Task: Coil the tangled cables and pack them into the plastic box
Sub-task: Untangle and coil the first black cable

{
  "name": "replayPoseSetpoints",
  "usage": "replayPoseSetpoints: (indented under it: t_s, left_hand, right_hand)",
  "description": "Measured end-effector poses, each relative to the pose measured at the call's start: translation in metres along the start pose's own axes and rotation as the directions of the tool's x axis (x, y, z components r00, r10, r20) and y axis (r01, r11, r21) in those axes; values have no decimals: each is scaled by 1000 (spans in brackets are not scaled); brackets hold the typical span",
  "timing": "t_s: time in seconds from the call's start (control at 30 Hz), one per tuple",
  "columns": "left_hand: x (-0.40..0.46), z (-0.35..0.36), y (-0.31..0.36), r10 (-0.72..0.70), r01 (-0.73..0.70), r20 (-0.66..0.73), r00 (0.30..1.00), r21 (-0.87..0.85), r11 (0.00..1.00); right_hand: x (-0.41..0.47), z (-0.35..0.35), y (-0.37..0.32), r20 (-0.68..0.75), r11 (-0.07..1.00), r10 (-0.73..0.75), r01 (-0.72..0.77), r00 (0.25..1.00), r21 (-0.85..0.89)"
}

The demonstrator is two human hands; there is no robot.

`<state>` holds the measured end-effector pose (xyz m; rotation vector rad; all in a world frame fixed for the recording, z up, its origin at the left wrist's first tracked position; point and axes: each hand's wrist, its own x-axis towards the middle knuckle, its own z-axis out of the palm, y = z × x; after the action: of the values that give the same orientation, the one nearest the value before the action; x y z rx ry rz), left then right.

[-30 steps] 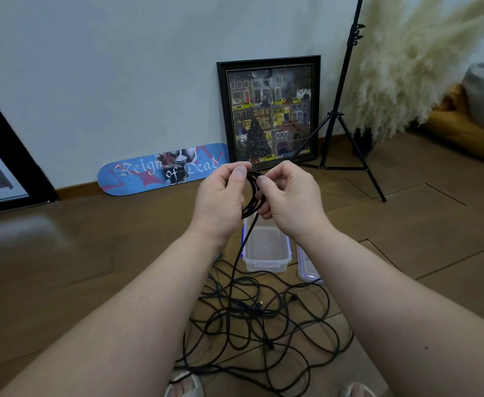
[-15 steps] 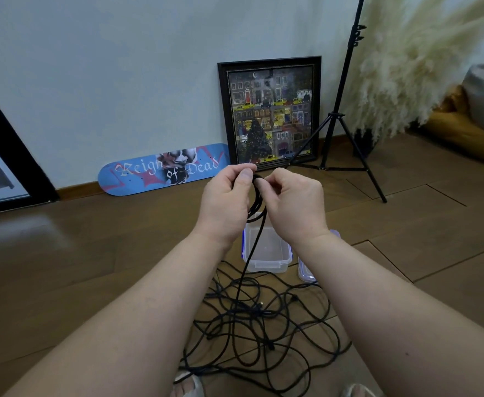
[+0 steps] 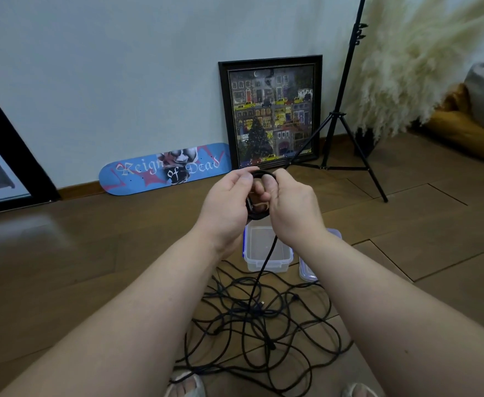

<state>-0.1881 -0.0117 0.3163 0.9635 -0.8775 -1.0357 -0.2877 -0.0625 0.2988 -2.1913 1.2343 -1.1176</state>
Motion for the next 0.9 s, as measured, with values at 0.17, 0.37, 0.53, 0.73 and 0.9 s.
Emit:
replayPoseSetpoints:
  t_s: [0.17,0.37,0.53,0.73,0.9]
  left_hand:
    - [-4,-4,1,-31,28,55,998,57,998]
    - [-4,-1,3,41,-46,66,997,72,996]
    - [-2,-6,6,78,-85,42,996,223,971]
    - [-2,-3,9,39,-43,31,999,150,988]
    - [2,-5,7,94,-79,-68,993,199,977]
  right_hand:
    - [0,3,10,-13,994,87,-86,996,64]
    - [-1,10,11,45,993,94,-96,995,62]
    - [-1,4,7,-16,998,-60,60,998,-7]
    - [1,3,5,2,998,-27,27,1000,-52]
    - [2,-3,-1,172,972,16,-56,985,227]
